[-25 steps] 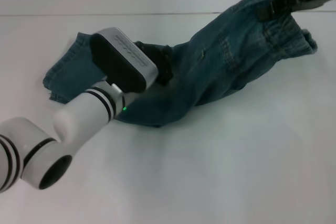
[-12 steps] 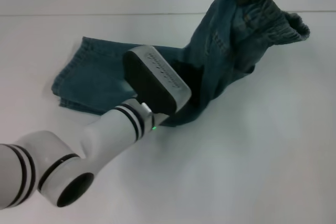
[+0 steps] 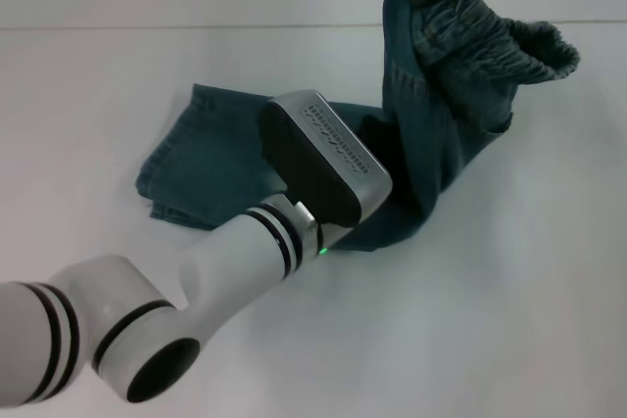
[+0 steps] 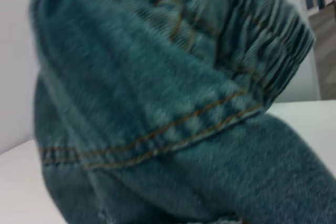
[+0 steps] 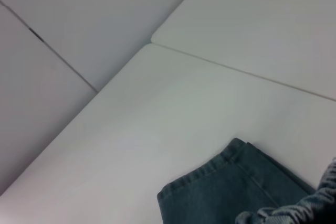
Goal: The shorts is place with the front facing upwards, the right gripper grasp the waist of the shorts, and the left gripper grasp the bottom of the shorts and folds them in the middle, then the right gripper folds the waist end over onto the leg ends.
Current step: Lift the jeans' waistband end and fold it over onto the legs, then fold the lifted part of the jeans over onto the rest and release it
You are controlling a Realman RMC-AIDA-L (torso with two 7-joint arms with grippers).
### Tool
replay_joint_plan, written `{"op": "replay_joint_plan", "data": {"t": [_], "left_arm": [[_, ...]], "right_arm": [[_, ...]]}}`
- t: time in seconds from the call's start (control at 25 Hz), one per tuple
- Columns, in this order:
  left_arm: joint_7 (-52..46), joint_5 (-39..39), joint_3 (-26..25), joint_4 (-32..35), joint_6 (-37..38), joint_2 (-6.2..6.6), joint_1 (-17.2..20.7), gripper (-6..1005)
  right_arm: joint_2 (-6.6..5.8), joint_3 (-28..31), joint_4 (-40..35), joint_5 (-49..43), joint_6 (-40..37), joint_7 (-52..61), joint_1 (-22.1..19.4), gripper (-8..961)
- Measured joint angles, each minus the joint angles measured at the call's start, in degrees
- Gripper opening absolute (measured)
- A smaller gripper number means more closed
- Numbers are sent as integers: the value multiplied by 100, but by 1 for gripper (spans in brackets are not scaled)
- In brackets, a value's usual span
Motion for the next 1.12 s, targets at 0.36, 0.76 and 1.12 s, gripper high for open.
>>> {"op": "replay_joint_plan", "data": {"t": [0.36,0.76,1.12], "left_arm": [[0,659,-519,-193,8,0,301,91],[2,1038,-1481,11,207,18,1129,113],[38,1043,-2124,374,1376,34,1946,372]], "right_arm": [[7,-142,87,39,12,21,-1,116],[-44,-144,329,52,21,-113,-55,115],[-48,-143,412,57,55,-171,-34,114]]}}
